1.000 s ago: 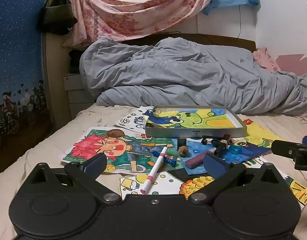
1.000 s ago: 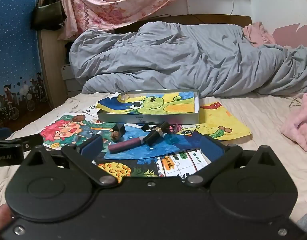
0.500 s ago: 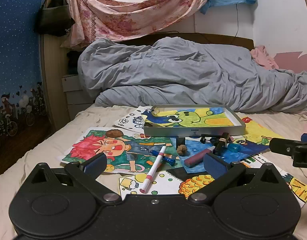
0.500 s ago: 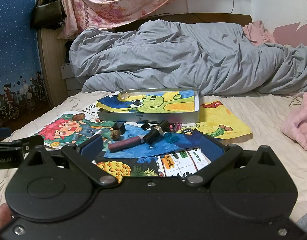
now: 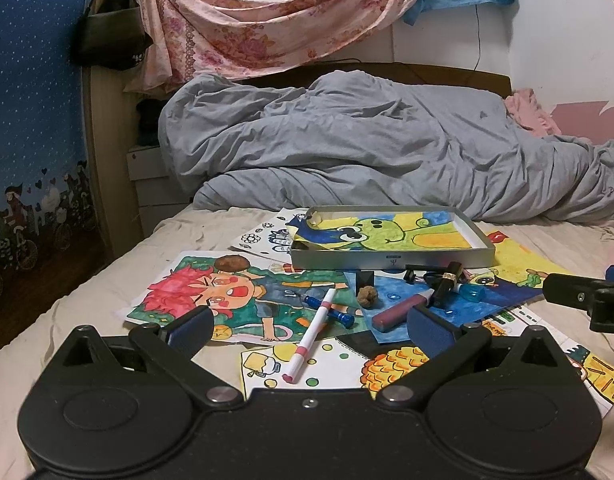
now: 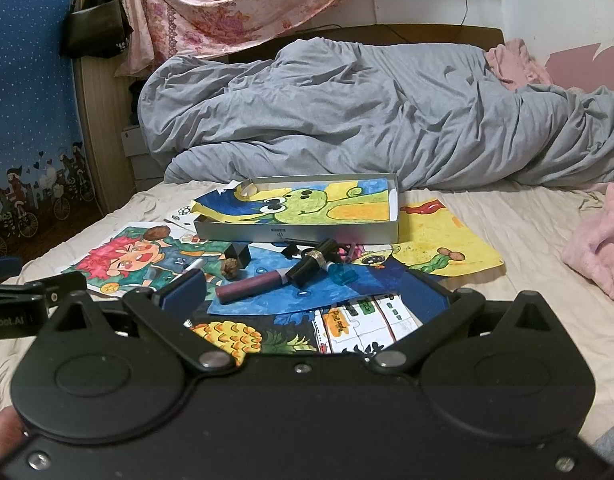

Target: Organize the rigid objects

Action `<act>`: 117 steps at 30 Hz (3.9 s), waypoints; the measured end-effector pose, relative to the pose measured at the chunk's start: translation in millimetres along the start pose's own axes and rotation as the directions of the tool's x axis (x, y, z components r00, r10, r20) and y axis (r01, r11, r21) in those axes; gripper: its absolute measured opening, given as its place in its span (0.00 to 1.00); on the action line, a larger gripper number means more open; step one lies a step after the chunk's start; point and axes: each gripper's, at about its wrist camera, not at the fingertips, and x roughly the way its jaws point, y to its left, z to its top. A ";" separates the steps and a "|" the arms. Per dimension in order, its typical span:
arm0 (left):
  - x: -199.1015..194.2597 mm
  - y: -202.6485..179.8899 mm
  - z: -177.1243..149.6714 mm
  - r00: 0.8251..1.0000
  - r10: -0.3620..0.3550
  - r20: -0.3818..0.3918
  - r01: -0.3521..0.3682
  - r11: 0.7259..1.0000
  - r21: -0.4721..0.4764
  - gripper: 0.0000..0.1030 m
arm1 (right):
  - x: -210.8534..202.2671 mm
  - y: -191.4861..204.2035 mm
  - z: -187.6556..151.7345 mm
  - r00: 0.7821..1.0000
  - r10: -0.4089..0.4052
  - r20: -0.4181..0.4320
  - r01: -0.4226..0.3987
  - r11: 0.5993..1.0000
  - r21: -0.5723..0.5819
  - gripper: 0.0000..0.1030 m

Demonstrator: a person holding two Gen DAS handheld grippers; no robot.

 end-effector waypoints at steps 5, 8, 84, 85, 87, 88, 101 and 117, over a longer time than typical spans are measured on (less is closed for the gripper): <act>0.2 0.1 0.2 1.000 0.000 0.001 0.000 1.000 0.000 0.99 | 0.3 0.0 -0.4 1.000 0.000 -0.001 0.000 1.000 0.000 1.00; 0.1 0.0 0.4 1.000 -0.001 0.000 0.001 1.000 0.001 0.99 | 0.6 0.1 -0.4 1.000 0.000 -0.002 0.000 1.000 0.000 1.00; 2.5 0.5 -7.9 1.000 0.008 -0.018 -0.007 1.000 0.013 0.99 | 0.2 0.4 -5.5 1.000 0.000 -0.024 0.000 1.000 0.004 1.00; 2.2 1.2 -9.1 1.000 0.007 -0.019 -0.007 1.000 0.013 0.99 | 0.5 -0.1 -4.0 1.000 0.001 -0.025 -0.001 1.000 0.005 1.00; 2.7 1.4 -11.1 1.000 0.008 -0.020 -0.008 1.000 0.014 0.99 | -0.1 -0.4 -3.7 1.000 0.001 -0.027 -0.001 1.000 0.008 1.00; 2.6 1.8 -11.4 1.000 0.008 -0.021 -0.008 1.000 0.013 0.99 | 0.1 -0.7 -3.0 1.000 0.001 -0.029 -0.001 1.000 0.009 1.00; 10.0 -1.6 -11.2 0.998 0.020 -0.051 -0.019 1.000 0.020 0.99 | 11.1 0.0 4.8 0.997 0.033 -0.067 -0.031 0.999 0.023 1.00; 67.3 0.3 10.2 0.994 0.058 -0.096 -0.058 0.998 0.001 0.99 | 79.1 -8.8 18.7 0.992 0.096 -0.085 -0.094 0.995 0.021 1.00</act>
